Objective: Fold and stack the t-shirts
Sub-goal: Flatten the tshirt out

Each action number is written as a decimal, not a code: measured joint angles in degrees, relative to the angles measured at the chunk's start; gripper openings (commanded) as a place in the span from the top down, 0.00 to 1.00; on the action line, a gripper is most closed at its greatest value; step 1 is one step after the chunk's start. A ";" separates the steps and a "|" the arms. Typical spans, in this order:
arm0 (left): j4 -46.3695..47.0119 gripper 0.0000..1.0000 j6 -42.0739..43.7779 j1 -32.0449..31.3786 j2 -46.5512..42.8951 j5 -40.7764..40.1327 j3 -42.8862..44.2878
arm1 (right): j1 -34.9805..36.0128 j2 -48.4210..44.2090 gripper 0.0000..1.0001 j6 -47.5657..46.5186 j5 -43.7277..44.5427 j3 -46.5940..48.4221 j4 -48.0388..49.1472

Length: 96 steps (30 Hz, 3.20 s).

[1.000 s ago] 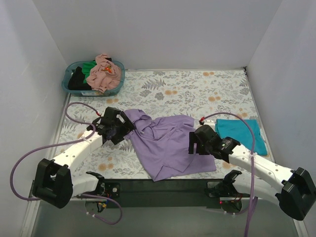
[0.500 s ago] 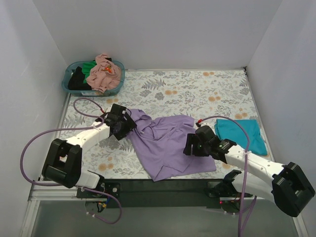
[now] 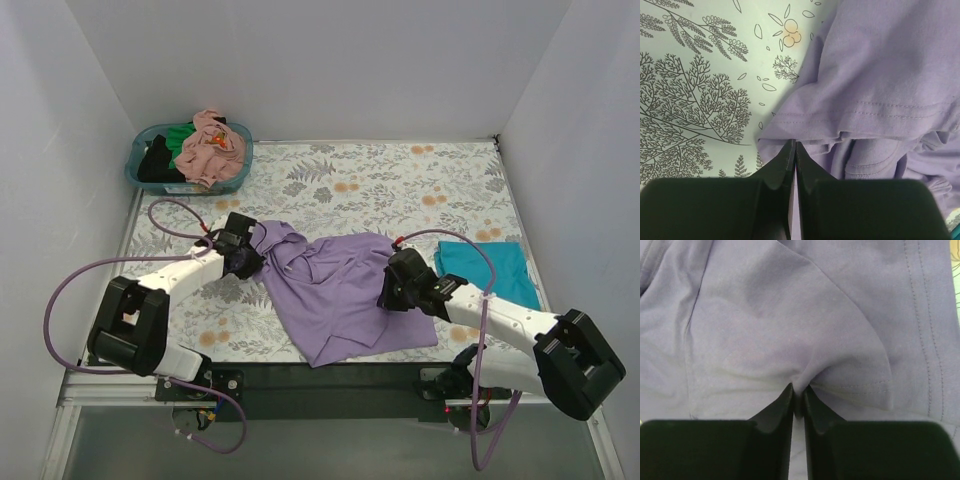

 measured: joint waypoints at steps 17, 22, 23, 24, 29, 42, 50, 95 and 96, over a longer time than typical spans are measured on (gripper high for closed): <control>3.41 0.37 4.31 0.15 -6.49 0.20 -4.07 | 0.04 -12.83 0.99 -1.25 -0.39 0.92 -2.43; 5.33 0.31 7.50 0.15 -3.28 0.96 -0.68 | 0.04 -13.00 0.99 -2.14 -0.57 0.96 -3.72; 5.62 0.31 8.11 0.15 -2.73 0.83 0.22 | 0.04 -13.00 0.99 -2.25 -0.57 0.98 -3.91; 5.90 0.31 8.57 0.15 -2.23 0.68 1.01 | 0.04 -13.00 0.99 -2.45 -0.55 1.01 -4.04; 6.82 0.31 11.13 0.15 3.56 -0.22 5.35 | 0.04 -13.68 0.99 -3.21 -0.35 1.18 -4.94; 1.60 1.00 12.52 0.15 2.64 -3.41 8.72 | 0.02 -17.51 0.99 -4.94 4.07 5.40 -11.17; -1.86 1.00 11.87 0.20 -19.56 -2.36 12.00 | -0.07 -22.69 0.99 -9.60 9.25 20.70 -20.26; -10.40 0.02 4.98 10.84 31.34 -10.08 51.43 | -26.91 38.58 0.02 -40.94 26.71 64.52 -4.66; -11.63 0.02 5.11 11.50 33.20 -9.31 51.04 | -27.91 40.74 0.02 -40.52 25.38 64.52 -5.46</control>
